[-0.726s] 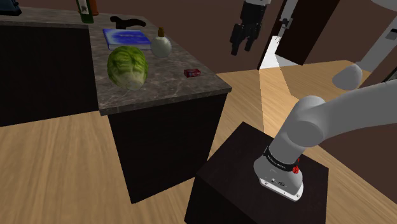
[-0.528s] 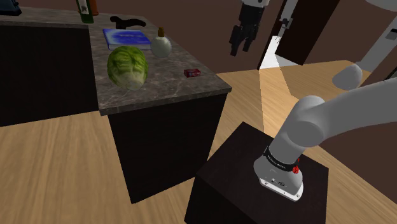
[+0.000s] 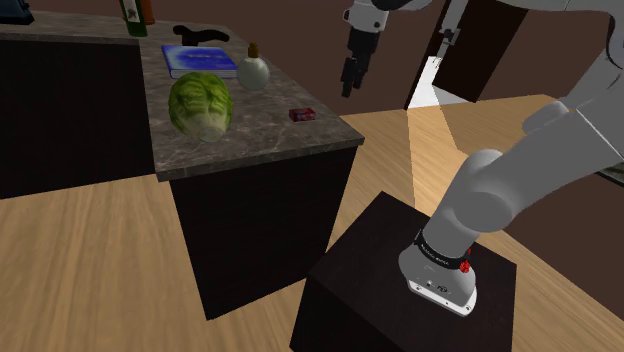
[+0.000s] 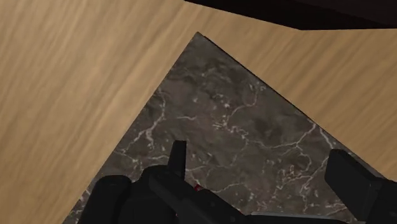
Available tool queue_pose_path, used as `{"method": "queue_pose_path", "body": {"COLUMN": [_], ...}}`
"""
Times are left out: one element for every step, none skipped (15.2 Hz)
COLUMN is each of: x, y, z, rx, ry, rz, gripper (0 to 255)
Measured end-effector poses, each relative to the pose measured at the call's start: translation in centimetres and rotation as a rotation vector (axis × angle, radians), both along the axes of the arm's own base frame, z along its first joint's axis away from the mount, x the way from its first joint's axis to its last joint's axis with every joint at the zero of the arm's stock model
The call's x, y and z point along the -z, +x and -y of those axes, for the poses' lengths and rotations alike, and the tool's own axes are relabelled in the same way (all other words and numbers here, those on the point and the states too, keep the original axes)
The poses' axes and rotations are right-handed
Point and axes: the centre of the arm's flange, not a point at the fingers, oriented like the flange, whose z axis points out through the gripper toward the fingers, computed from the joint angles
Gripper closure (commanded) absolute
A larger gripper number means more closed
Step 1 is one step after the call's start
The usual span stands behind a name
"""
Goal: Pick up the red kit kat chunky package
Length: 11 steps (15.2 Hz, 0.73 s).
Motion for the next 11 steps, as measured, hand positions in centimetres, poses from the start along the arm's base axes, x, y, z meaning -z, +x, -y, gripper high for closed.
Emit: {"method": "queue_pose_path", "body": {"x": [0.5,1.1,1.6,2.6,3.3,4.1,4.8,5.5,6.0,6.8,7.8], "y": [1.1,2.1,3.2,4.4,5.4,6.4,7.5,8.6,10.0,11.1,12.2], "z": [0.3,0.8,1.0,1.5,1.7,1.8,2.0,2.1,2.2,2.2,2.4], "rx": [-0.036,-0.071,-0.107,-0.142,-0.178,-0.214,-0.249,-0.284,-0.320,-0.356,-0.390], "ry": [0.003,0.006,0.009,0.011,0.014,0.017,0.019,0.022,0.025,0.027,0.030], "rz": [-0.003,-0.005,-0.008,-0.011,-0.014,-0.017,-0.020,-0.023,-0.025,-0.029,-0.031], "gripper": [0,0,0,0,0,0,0,0,0,0,0]}}
